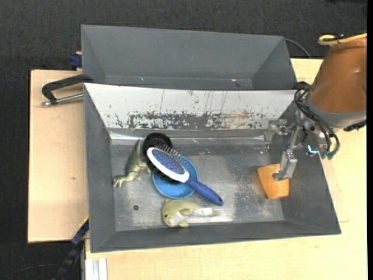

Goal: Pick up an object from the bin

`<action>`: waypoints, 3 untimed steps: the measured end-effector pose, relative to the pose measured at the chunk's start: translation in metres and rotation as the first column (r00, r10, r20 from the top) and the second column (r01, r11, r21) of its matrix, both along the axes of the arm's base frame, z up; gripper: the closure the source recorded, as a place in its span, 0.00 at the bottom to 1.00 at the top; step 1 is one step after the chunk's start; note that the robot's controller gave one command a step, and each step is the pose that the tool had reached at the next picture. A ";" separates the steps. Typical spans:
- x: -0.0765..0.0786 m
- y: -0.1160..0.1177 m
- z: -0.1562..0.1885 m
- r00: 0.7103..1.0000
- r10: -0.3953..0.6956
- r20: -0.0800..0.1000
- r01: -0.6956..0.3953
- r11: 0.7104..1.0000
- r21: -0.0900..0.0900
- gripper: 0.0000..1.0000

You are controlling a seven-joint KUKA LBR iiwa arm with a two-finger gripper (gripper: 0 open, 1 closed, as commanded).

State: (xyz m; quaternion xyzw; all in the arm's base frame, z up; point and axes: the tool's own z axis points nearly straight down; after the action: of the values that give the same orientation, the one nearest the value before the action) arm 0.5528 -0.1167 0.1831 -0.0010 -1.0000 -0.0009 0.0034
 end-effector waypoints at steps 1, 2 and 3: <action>-0.007 -0.029 -0.111 0.968 0.252 -0.001 -0.252 0.968 0.012 0.00; -0.003 -0.028 -0.107 0.967 0.255 0.011 -0.255 0.967 0.007 1.00; 0.011 -0.028 -0.107 0.979 0.206 0.011 -0.206 0.979 0.010 1.00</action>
Offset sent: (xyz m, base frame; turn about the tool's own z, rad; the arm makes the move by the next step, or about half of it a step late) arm -0.0071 -0.0340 -0.1127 -0.2564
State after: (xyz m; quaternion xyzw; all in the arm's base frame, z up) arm 0.5637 -0.1450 0.0757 0.1025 -0.9947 -0.0063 -0.0016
